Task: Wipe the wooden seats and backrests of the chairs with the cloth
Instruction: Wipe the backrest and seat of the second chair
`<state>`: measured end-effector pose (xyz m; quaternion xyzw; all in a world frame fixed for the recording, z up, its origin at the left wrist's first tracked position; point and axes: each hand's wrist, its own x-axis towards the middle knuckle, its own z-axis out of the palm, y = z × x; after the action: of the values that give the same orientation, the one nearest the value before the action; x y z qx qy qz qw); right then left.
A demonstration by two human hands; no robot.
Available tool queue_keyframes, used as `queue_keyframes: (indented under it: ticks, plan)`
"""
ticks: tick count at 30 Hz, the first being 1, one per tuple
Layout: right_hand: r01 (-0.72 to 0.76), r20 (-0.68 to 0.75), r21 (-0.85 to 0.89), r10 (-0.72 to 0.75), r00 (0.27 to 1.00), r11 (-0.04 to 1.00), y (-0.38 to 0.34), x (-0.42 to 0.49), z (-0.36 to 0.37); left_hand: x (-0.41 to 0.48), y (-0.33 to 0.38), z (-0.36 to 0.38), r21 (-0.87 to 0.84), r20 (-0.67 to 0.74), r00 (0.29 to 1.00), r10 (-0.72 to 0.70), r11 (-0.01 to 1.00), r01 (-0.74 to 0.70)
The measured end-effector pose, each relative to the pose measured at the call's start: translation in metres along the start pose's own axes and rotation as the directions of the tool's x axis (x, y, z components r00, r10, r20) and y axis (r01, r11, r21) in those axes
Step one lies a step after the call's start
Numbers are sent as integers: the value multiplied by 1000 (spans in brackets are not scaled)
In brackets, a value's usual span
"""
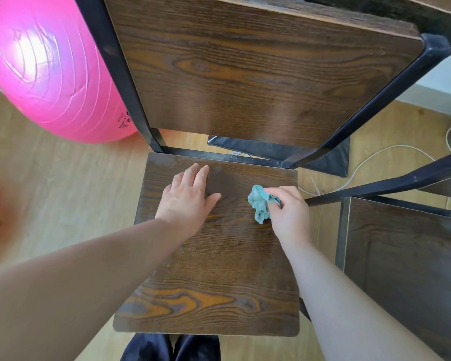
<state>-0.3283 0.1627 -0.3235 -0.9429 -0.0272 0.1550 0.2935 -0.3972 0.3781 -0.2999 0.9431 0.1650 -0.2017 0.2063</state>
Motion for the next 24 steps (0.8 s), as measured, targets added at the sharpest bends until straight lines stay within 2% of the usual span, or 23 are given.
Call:
queue_keyframes:
  ticks: [5, 9, 17, 24]
  plan:
    - [-34, 42, -21, 35, 999, 999, -4, -7, 0, -2, 0, 0, 0, -5, 1000, 13, 1000, -13]
    - [-7, 78, -141, 18, 997, 990, -9, -9, 11, -4, 3, 0, -2, -6, 1000, 15, 1000, -15]
    - [-21, -51, -206, 11, 999, 978, -19, -2, 27, -4, -3, -1, -25, -27, 1000, 16, 1000, -17]
    - [195, -47, -141, -203, 978, 971, -33, 58, -2, 3, -18, -5, -15, -38, 999, -4, 1000, 4]
